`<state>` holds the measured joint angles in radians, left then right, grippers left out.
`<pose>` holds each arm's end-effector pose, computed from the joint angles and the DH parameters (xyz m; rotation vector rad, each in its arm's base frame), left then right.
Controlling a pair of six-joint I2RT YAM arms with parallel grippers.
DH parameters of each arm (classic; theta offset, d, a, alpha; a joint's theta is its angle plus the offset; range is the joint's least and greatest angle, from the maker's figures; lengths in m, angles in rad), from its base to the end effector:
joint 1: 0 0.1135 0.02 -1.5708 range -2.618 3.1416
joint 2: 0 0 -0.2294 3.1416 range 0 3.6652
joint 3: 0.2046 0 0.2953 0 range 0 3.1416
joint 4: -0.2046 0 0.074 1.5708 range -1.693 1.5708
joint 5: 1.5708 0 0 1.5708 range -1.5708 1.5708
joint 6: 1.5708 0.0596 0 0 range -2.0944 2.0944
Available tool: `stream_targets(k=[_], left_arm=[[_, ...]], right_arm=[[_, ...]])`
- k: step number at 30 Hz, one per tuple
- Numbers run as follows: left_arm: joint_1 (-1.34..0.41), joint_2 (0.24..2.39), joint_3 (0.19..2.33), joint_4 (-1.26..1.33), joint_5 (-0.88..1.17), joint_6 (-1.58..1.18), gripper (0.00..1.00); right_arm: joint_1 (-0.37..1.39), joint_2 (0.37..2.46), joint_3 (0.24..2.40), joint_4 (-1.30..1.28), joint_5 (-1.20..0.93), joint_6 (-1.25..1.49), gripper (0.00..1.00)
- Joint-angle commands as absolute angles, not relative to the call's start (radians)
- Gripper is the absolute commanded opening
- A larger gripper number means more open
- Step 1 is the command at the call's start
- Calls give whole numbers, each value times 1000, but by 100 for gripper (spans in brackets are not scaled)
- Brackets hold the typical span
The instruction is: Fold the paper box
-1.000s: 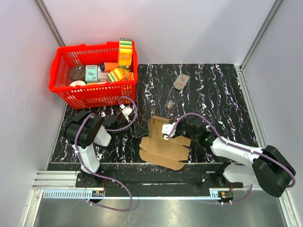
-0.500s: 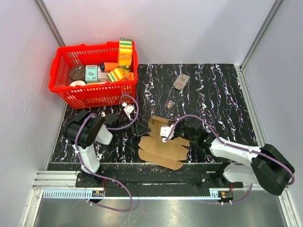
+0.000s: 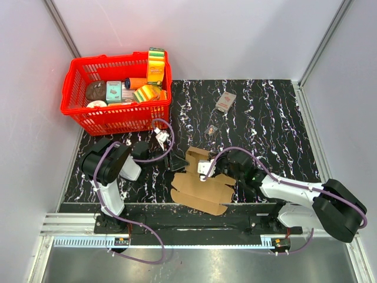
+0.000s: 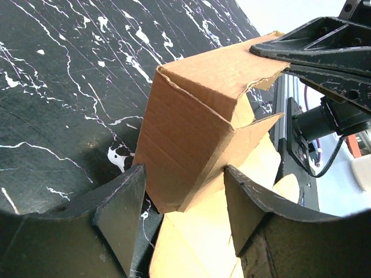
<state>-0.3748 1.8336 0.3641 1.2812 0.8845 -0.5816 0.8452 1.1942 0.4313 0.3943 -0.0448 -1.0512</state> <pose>0.2421 -0.1448 0.0325 0.5144 1.8582 -1.4383 0.2042 0.2342 0.1223 -1.5933 1.1071 -0.0936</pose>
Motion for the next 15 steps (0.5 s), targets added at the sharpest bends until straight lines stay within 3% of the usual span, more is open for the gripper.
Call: stream_targets(k=[1,15], left_arm=[[-376,1786,347,1664,925,-577,60],[-374,1743,311,1666,956,-549,61]], right_arm=[[857,1164,420,431,-23,-1060,0],[857,1112,416,419,-20,-1060,0]])
